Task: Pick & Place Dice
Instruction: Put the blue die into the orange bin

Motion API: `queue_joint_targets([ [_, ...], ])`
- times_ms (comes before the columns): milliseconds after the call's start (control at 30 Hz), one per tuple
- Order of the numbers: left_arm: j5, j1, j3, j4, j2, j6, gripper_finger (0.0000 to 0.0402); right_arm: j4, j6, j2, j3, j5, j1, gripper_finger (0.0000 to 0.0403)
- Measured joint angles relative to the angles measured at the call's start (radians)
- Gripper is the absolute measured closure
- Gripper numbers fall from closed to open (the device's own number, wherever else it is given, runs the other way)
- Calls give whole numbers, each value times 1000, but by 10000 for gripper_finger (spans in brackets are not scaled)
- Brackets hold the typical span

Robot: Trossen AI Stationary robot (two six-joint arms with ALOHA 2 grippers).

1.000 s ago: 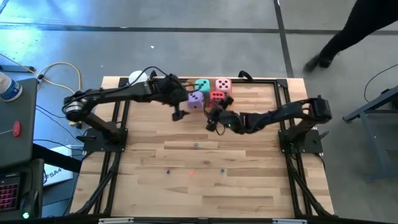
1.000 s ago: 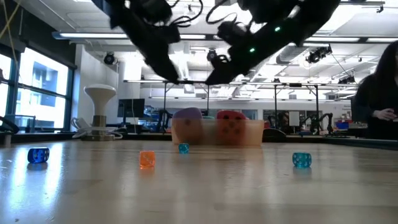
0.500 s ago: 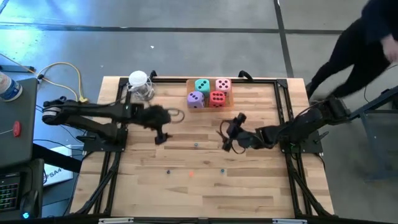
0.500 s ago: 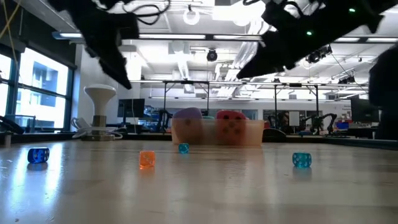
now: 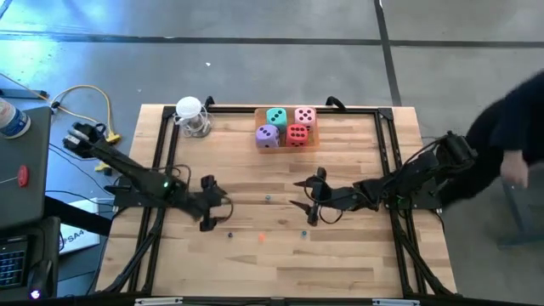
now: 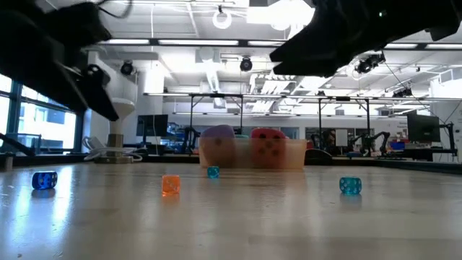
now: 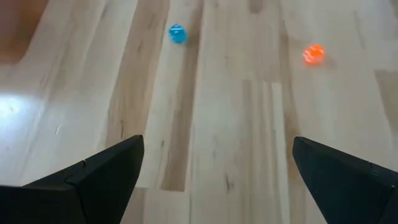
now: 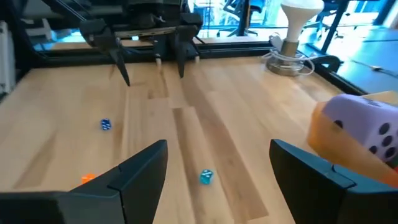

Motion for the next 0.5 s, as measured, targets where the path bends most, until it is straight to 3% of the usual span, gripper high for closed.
queue_joint_targets([
  [200, -67, -143, -15, 1, 0, -45, 2, 5, 60, 17, 0, 1, 28, 128],
  [500, -67, -225, -17, 45, 61, -226, 2, 90, 119, 98, 1, 7, 33, 128],
])
